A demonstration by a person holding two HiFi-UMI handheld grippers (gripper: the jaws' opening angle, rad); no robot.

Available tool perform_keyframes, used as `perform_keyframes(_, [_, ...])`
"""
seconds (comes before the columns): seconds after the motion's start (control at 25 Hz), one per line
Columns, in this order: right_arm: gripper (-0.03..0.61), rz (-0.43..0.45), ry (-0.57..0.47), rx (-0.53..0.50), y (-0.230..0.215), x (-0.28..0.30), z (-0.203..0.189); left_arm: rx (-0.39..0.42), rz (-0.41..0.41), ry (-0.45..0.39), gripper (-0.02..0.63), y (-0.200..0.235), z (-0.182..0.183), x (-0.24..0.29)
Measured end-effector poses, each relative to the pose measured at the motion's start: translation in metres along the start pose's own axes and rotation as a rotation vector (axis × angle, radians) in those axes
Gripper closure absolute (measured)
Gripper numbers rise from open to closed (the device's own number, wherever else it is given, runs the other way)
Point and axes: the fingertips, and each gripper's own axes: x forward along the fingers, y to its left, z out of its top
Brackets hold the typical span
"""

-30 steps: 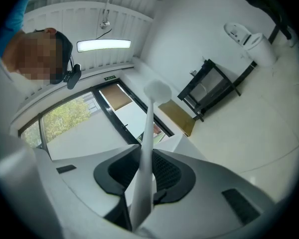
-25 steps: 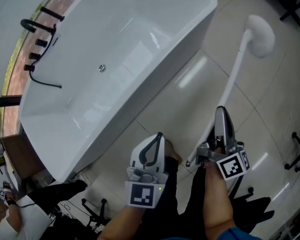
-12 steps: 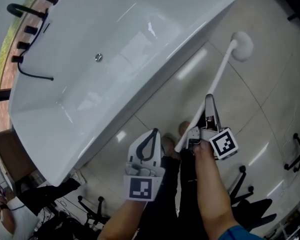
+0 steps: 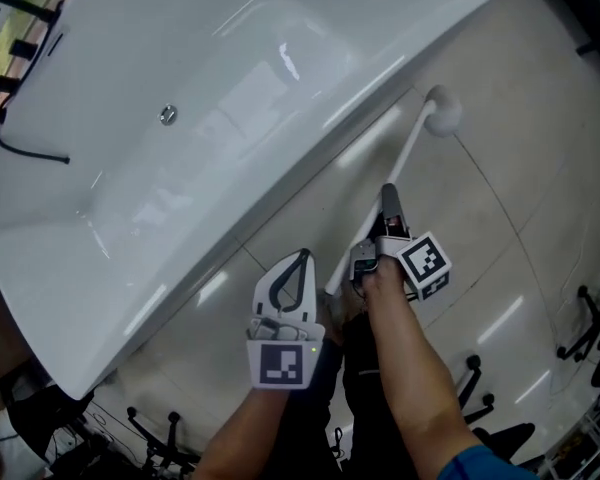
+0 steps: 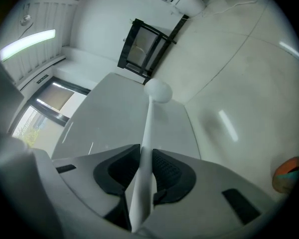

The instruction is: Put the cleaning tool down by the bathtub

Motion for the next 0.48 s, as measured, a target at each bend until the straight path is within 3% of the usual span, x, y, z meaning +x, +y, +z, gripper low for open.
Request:
perform_keyframes(0.2, [0.48, -0.06, -0.006, 0.112, -0.054, 0.059, -0.025, 0.037, -0.01, -0.001, 0.614, 0.013, -0.03, 0.024])
perform_keyframes(0.4, [0.48, -0.12, 0.022, 0.11, -0.101, 0.11, -0.054, 0.016, -0.018, -0.01, 0.614, 0.025, -0.061, 0.038])
perform_keyframes(0.48, [0.479, -0.155, 0.016, 0.116, -0.12, 0.126, -0.062, 0.049, -0.041, 0.031, 0.614, 0.028, -0.077, 0.041])
